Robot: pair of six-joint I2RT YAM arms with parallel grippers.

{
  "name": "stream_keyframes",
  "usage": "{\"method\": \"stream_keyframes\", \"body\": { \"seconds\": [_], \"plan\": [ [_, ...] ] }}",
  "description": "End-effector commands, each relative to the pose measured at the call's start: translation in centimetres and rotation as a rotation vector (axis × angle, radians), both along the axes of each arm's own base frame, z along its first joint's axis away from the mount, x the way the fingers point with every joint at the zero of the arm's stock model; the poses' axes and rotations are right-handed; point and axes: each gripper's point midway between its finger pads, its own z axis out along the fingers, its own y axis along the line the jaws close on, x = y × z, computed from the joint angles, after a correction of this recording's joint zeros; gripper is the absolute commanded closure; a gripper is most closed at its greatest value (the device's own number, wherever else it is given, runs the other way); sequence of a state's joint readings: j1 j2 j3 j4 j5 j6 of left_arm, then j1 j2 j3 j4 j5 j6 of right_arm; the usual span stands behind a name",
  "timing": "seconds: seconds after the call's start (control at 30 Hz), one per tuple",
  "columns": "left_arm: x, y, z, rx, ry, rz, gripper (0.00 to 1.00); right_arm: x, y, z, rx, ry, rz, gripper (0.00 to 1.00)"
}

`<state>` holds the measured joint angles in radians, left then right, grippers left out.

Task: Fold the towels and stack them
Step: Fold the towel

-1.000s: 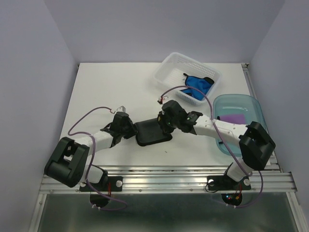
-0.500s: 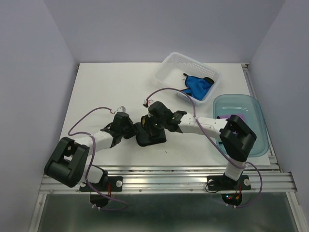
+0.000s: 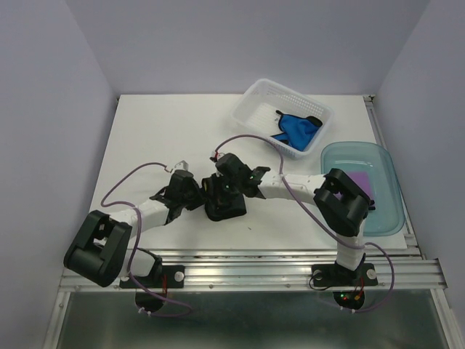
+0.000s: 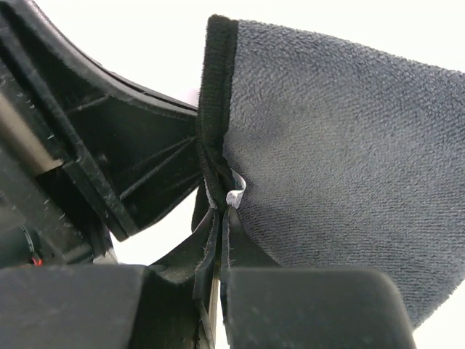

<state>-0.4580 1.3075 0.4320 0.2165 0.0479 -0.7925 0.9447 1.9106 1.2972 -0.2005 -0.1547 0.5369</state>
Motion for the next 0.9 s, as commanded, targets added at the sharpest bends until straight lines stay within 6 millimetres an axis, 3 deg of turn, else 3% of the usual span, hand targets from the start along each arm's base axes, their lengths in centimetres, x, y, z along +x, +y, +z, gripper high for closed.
{"method": "stream_keyframes", "body": {
  "seconds": [0.0, 0.23, 0.5, 0.73, 0.77, 0.87],
  "plan": [
    [-0.1, 0.0, 0.2, -0.003, -0.015, 0.002, 1.00, 0.6, 2.8, 2.8, 0.110, -0.014, 0.002, 0.99],
    [-0.2, 0.0, 0.3, -0.007, -0.014, 0.006, 1.00, 0.4, 2.5, 1.4, 0.074, 0.017, -0.020, 0.99],
    [-0.4, 0.8, 0.6, 0.011, -0.007, 0.039, 0.99, 1.1, 2.1, -0.5, 0.018, 0.021, -0.054, 0.90],
    [-0.2, 1.2, 1.4, 0.021, -0.029, 0.063, 0.85, 1.0, 2.3, 0.7, 0.041, -0.003, -0.024, 0.66],
    [-0.1, 1.2, 1.8, 0.016, -0.041, 0.064, 0.80, 1.0, 2.3, 1.7, 0.058, -0.017, -0.017, 0.55],
    [-0.3, 1.5, 2.2, 0.020, -0.045, 0.070, 0.68, 0.7, 2.2, 3.1, 0.082, -0.038, 0.004, 0.43]
  ]
}}
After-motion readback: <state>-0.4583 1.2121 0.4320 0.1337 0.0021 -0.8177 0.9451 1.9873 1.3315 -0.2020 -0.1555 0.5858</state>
